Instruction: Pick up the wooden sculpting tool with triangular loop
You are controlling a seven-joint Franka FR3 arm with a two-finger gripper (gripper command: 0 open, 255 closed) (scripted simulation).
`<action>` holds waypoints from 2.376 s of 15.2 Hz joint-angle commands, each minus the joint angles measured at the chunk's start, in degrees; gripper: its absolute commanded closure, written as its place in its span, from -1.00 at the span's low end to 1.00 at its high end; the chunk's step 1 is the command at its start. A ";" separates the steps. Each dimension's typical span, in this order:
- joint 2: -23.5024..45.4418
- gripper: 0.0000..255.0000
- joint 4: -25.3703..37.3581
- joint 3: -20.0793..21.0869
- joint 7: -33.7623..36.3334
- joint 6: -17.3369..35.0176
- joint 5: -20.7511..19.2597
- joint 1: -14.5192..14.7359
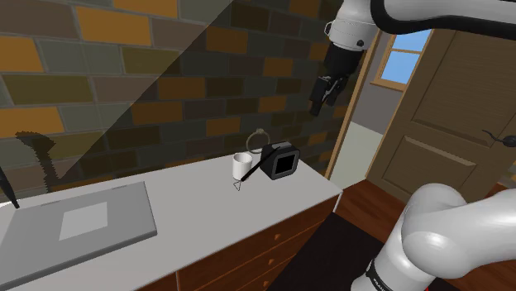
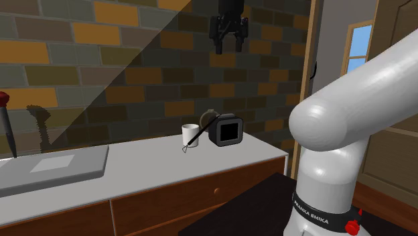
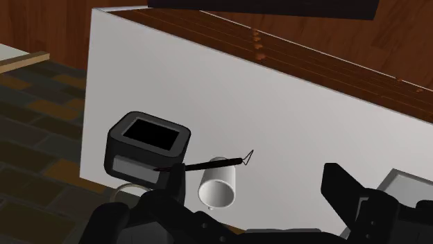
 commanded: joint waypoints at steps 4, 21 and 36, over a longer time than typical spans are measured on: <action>5.57 -1.00 0.65 -3.72 -7.41 2.37 -1.42 1.23; 44.73 -1.00 15.82 -15.58 -47.44 10.87 -2.71 6.18; 70.31 -1.00 28.87 -13.60 -66.44 14.17 -3.31 5.76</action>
